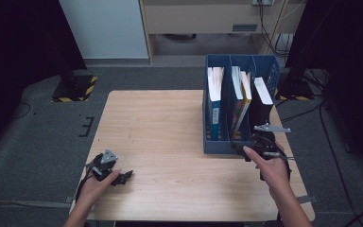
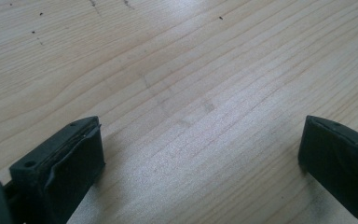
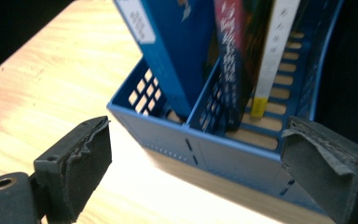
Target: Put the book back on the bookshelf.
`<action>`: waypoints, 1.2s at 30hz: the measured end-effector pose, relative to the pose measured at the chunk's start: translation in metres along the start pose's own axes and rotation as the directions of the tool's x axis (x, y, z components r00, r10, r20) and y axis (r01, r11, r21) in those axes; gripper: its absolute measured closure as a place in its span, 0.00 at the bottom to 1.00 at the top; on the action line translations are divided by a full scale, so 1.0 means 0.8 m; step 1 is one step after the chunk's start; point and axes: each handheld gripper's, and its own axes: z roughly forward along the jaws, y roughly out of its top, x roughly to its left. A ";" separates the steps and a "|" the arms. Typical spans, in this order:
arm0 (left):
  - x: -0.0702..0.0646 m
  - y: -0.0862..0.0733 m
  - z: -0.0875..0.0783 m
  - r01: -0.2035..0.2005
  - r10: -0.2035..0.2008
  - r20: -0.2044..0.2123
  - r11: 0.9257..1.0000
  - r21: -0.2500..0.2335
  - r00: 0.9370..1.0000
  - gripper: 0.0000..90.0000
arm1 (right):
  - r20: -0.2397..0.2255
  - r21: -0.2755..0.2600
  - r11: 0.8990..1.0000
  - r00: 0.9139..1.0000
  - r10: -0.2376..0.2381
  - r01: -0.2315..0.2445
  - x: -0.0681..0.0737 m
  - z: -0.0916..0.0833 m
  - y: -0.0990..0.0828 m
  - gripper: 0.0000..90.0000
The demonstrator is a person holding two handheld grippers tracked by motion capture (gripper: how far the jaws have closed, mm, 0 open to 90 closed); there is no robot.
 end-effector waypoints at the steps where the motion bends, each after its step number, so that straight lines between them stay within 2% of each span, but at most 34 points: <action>1: 0.000 0.000 0.000 0.000 0.000 0.001 1.000 -0.002 1.000 0.00 | -0.002 0.003 1.000 1.000 -0.005 0.005 0.001 0.001 -0.003 0.10; 6: 0.000 0.000 0.000 0.000 0.000 0.000 1.000 0.000 1.000 0.00 | 0.005 0.008 1.000 1.000 -0.015 0.015 0.008 0.005 -0.015 0.10; 16: 0.000 0.000 0.000 0.000 0.000 0.000 1.000 0.000 1.000 0.00 | -0.023 0.056 0.997 0.998 -0.052 0.053 0.023 0.021 -0.043 0.10; 23: 0.000 0.000 0.000 -0.001 0.001 0.001 1.000 0.000 1.000 0.00 | -0.038 0.085 0.990 0.993 -0.112 0.114 0.040 0.036 -0.056 0.10; 31: 0.000 0.000 0.000 -0.002 0.002 0.001 1.000 0.001 1.000 0.00 | -0.065 0.127 0.979 0.986 -0.154 0.161 0.064 0.056 -0.067 0.11; 36: 0.000 0.000 0.000 -0.002 0.002 0.002 1.000 0.002 1.000 0.00 | -0.083 0.136 0.974 0.982 -0.170 0.180 0.075 0.066 -0.070 0.10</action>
